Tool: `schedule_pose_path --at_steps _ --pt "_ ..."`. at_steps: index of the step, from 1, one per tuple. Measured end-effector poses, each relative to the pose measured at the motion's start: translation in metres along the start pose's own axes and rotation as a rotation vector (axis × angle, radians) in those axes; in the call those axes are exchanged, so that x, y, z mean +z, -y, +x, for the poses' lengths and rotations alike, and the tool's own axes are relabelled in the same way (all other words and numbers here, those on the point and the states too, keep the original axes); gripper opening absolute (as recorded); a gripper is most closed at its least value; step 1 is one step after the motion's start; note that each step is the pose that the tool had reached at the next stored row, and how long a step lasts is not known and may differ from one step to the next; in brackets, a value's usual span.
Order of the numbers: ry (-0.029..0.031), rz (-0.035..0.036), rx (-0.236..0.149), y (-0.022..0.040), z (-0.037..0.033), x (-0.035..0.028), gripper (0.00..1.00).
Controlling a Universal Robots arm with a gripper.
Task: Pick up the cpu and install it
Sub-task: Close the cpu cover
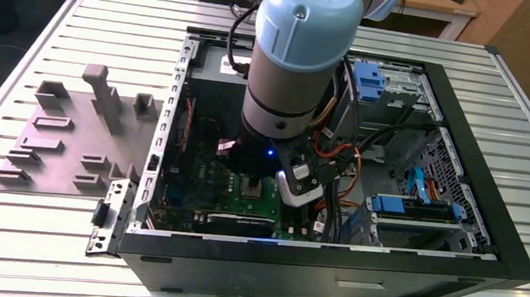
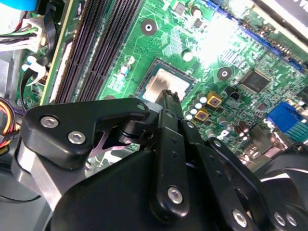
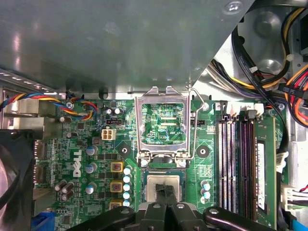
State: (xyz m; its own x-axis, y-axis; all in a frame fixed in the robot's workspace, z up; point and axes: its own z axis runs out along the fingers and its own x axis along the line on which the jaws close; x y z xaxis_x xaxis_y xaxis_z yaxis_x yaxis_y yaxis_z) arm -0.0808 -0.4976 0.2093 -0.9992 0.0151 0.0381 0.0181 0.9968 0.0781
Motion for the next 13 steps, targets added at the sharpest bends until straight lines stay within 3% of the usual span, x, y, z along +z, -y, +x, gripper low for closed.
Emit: schedule_pose_path --at_steps 3,13 --pt "0.0001 -0.0001 0.000 -0.0004 0.0002 -0.0053 0.11" --pt "0.0000 0.0000 0.000 -0.0006 0.0003 -0.0078 0.11"
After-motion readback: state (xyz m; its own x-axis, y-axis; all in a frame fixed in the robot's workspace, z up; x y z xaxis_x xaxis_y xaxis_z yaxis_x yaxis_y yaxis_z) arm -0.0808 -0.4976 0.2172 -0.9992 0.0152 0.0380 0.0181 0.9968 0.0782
